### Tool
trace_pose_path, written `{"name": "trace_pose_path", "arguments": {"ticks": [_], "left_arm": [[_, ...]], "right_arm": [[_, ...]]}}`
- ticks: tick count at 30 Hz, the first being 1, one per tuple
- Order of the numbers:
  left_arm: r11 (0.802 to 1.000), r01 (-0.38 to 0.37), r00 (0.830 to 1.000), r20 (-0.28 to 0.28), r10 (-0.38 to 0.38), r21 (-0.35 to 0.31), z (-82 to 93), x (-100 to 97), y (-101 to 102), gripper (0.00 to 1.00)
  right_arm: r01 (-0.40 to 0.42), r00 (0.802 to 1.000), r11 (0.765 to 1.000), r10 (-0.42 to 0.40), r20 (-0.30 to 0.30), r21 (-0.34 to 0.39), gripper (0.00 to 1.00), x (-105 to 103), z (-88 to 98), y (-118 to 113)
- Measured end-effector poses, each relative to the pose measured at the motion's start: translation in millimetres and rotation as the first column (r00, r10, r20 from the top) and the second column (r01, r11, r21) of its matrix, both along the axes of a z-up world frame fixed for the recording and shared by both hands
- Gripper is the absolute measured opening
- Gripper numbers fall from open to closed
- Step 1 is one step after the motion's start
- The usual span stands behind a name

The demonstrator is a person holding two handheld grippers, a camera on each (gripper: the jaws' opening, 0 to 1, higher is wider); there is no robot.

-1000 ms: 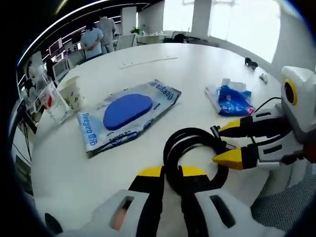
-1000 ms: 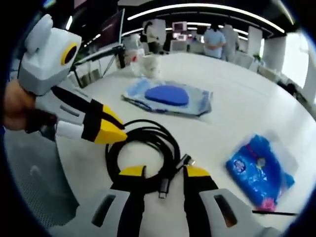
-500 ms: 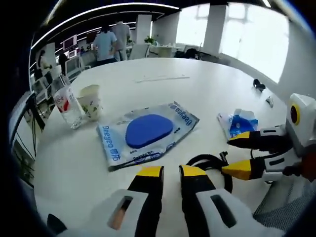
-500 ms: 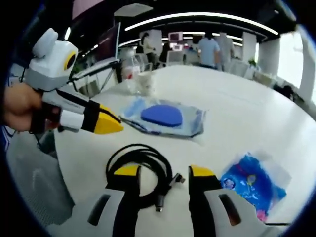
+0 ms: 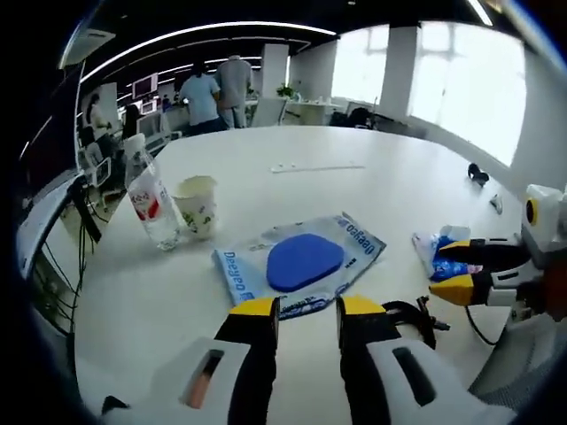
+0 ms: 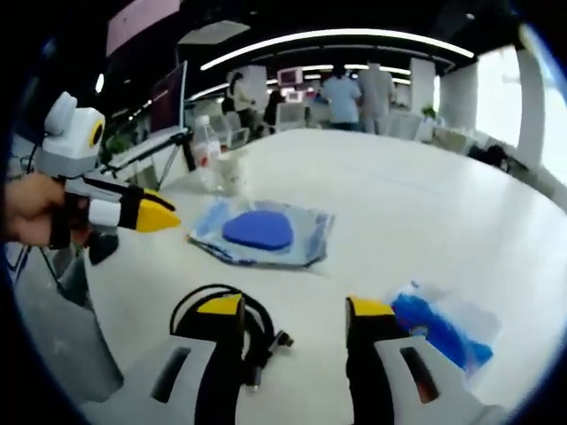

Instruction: Arrange the tabletop items into an orderly group along one side of the table until the central work area is clear of visible clutter.

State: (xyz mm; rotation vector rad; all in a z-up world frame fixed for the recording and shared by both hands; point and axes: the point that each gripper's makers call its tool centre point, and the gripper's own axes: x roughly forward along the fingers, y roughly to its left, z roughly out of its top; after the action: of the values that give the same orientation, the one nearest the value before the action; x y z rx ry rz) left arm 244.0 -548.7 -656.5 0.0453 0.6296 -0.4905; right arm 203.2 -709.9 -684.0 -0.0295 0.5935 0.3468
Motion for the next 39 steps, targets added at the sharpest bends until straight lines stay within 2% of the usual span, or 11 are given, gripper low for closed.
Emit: {"name": "trace_pose_path", "arguments": {"ticks": [3,6,7,9,11,14,17,20,26,35,39], "left_arm": [[0.999,0.028,0.999,0.025,-0.029,0.025,4.8,2.0,0,0.33],[0.999,0.026,0.999,0.036,-0.027,0.03,8.2,5.2,2,0.35],[0.999,0.03,0.999,0.039,-0.031,0.026,9.3,6.5,1,0.36],[0.995,0.093,0.994,0.055,-0.095,0.036,11.6,6.4,-6,0.45],[0.993,0.101,0.993,0.059,-0.105,0.058,12.5,6.3,-7,0.48],[0.994,0.103,0.993,0.059,-0.105,0.039,14.5,7.0,-9,0.5],[0.993,0.109,0.992,0.059,-0.112,0.052,14.9,7.0,-9,0.52],[0.993,0.099,0.993,0.058,-0.102,0.062,14.1,8.7,-6,0.57],[0.994,0.092,0.994,0.061,-0.095,0.056,16.7,10.8,-2,0.58],[0.992,0.099,0.991,0.081,-0.105,0.078,20.1,15.4,2,0.65],[0.991,0.104,0.99,0.089,-0.111,0.08,21.6,16.3,2,0.69]], "right_arm": [[0.008,1.0,1.0,-0.008,0.009,-0.004,0.51,3,2.0,-2],[0.038,0.999,0.997,-0.037,-0.007,0.061,0.55,8,5.7,-1],[0.037,0.999,0.998,-0.037,-0.005,0.06,0.56,9,6.5,-2],[0.032,0.999,0.998,-0.032,-0.006,0.048,0.56,11,7.5,0],[0.031,1.0,0.998,-0.031,-0.004,0.052,0.57,14,9.1,1],[0.037,0.999,0.998,-0.036,-0.002,0.057,0.6,18,11.1,0],[0.021,1.0,0.998,-0.02,-0.005,0.062,0.69,23,11.2,4],[0.018,1.0,0.998,-0.018,0.005,0.054,0.69,28,15.4,3],[0.022,1.0,0.998,-0.023,0.012,0.059,0.69,38,21.3,0],[0.038,0.999,0.996,-0.04,0.023,0.078,0.77,50,25.9,-6],[0.048,0.999,0.996,-0.049,0.01,0.072,0.9,49,20.3,-8]]}}
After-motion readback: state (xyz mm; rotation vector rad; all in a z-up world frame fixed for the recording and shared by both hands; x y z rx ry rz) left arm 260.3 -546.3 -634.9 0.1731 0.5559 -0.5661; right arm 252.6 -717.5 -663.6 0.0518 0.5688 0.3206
